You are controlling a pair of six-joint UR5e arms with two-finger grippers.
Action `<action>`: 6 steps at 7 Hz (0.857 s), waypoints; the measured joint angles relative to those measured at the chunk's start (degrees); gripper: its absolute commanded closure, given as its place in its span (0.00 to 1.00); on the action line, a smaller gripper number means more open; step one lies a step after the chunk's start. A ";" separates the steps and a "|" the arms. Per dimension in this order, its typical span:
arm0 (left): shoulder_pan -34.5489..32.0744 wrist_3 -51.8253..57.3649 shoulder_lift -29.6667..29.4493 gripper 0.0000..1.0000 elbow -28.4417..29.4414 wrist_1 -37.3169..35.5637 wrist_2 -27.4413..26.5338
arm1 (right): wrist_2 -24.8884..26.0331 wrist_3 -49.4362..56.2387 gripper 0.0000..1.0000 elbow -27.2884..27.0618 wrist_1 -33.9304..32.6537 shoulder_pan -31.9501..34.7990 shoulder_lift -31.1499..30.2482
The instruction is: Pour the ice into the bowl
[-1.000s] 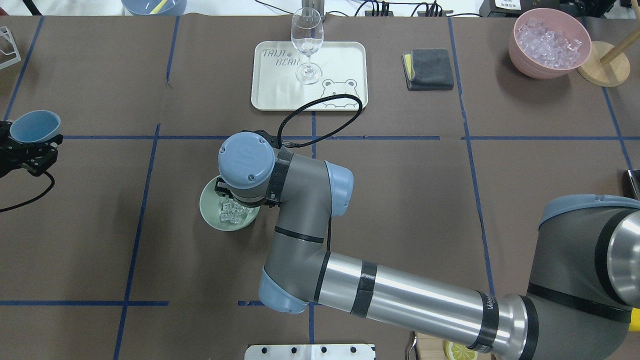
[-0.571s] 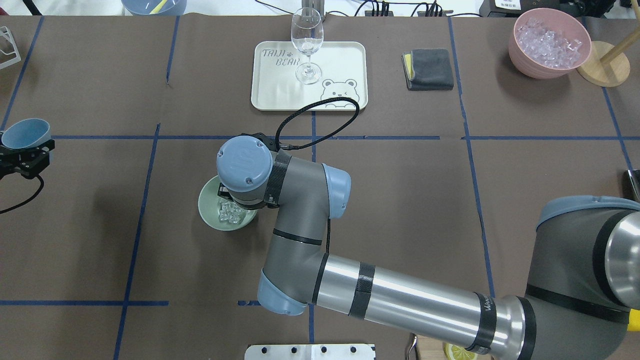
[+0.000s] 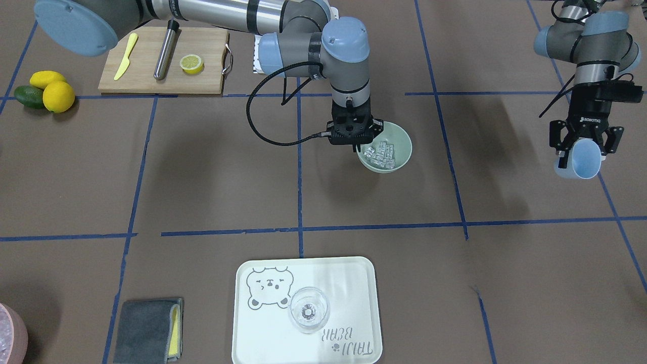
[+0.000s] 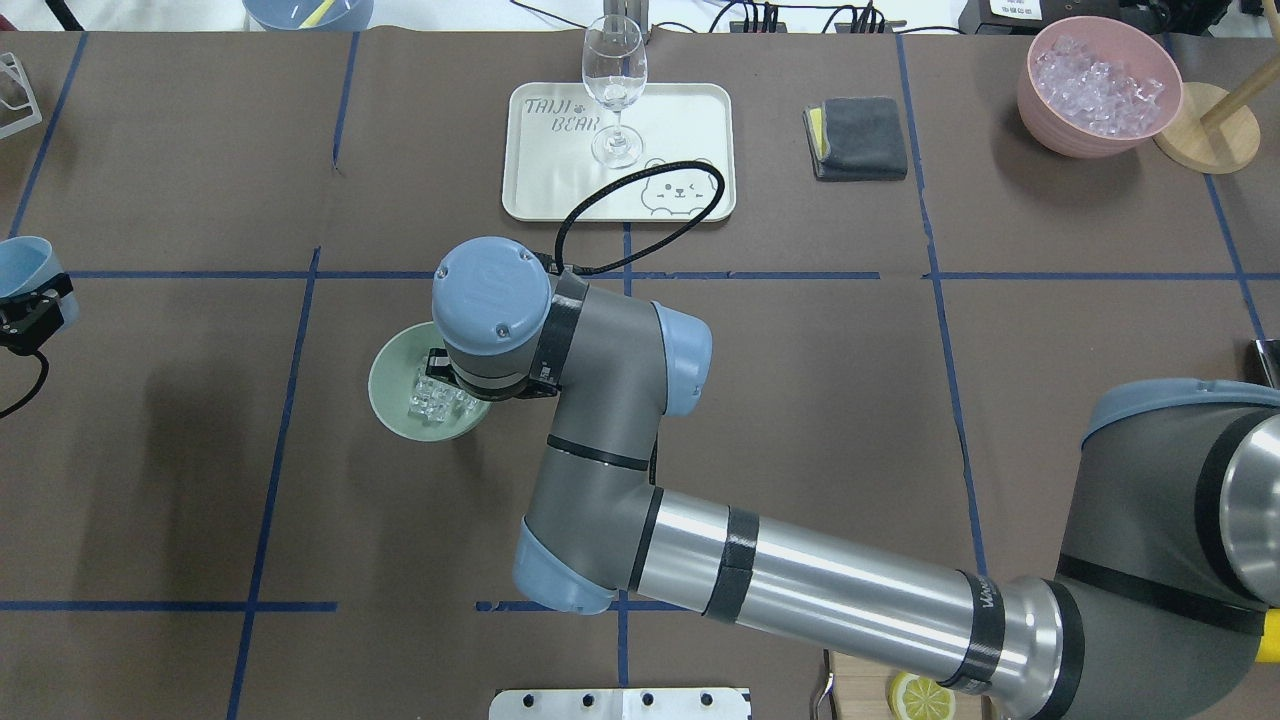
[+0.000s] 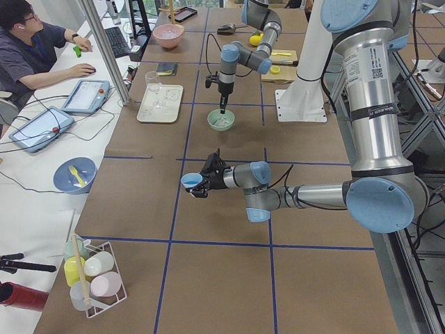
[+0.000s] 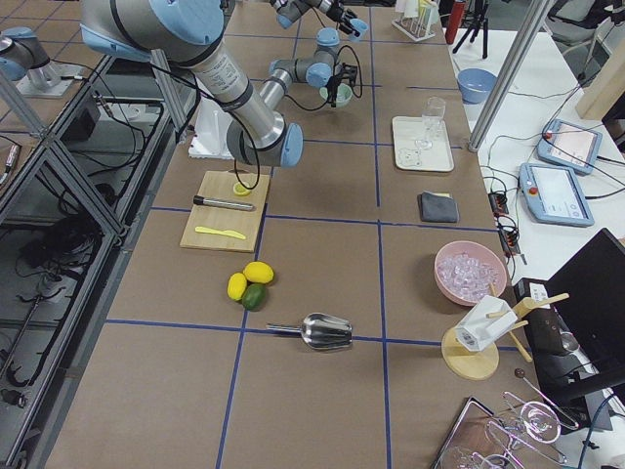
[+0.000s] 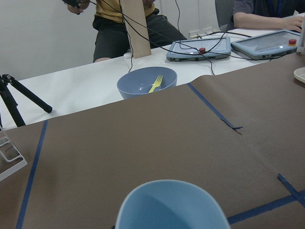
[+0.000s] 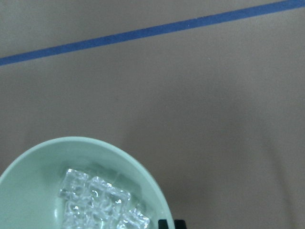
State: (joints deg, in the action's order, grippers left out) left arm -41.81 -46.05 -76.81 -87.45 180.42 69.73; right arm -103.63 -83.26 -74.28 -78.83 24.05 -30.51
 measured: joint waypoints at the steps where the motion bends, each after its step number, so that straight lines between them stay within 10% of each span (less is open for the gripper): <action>1: 1.89 -3.15 0.01 1.00 0.77 1.09 -2.88 | -2.30 0.01 1.00 -4.21 -1.89 1.91 -1.47; 6: 21.31 -15.93 0.03 0.98 4.75 1.84 -29.35 | -8.51 5.64 1.00 -28.67 -9.26 12.35 -19.88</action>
State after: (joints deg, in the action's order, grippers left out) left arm -20.50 -61.98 -76.78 -82.70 182.25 40.38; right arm -112.14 -77.62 -102.95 -88.09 36.40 -50.39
